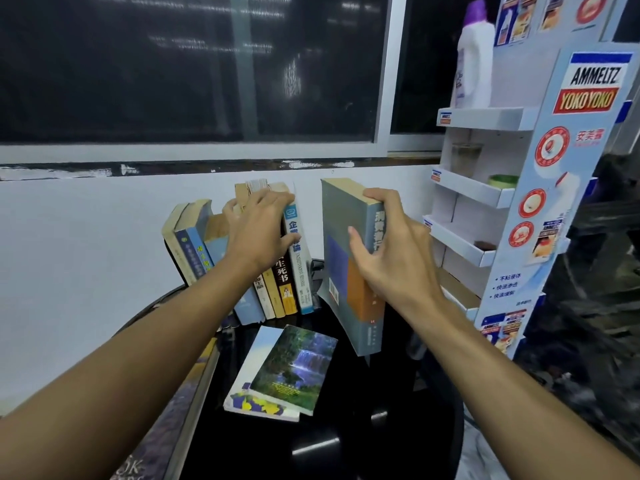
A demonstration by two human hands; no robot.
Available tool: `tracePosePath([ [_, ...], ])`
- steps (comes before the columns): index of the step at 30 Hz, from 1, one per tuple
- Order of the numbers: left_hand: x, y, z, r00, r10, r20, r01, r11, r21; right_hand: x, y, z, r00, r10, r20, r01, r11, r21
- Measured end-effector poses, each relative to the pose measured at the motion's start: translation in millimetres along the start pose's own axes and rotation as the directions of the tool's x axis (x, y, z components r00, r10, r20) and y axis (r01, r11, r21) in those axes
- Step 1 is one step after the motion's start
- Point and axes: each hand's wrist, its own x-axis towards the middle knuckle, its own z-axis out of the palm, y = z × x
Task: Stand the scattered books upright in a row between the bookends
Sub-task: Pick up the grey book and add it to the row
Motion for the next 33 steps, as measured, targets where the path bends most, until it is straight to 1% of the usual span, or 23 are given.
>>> tracePosePath([
  [6,1.9,-6.6,3.4,0.999,0.025,-0.02,-0.027,0.995,-0.098,19.4,6.5,34.1,1.0,-0.005,-0.006,0.005,1.0,-0.008],
  [19,1.3,-7.7,0.9,0.999,0.038,-0.016,-0.039,0.994,-0.104,29.6,24.8,106.5,0.991,-0.019,-0.129,0.026,0.998,0.054],
  [22,1.9,-8.4,1.1,0.999,0.04,-0.015,-0.041,0.993,-0.112,30.4,26.5,111.8,0.992,-0.019,-0.127,0.027,0.998,0.06],
  [27,1.9,-8.8,1.3,0.999,0.038,-0.017,-0.04,0.991,-0.125,29.9,32.6,118.0,0.995,0.02,-0.102,-0.013,0.997,0.073],
  [33,1.4,-9.8,2.9,0.999,0.038,-0.019,-0.04,0.99,-0.135,29.9,37.4,124.2,0.996,0.017,-0.092,-0.012,0.999,0.052],
])
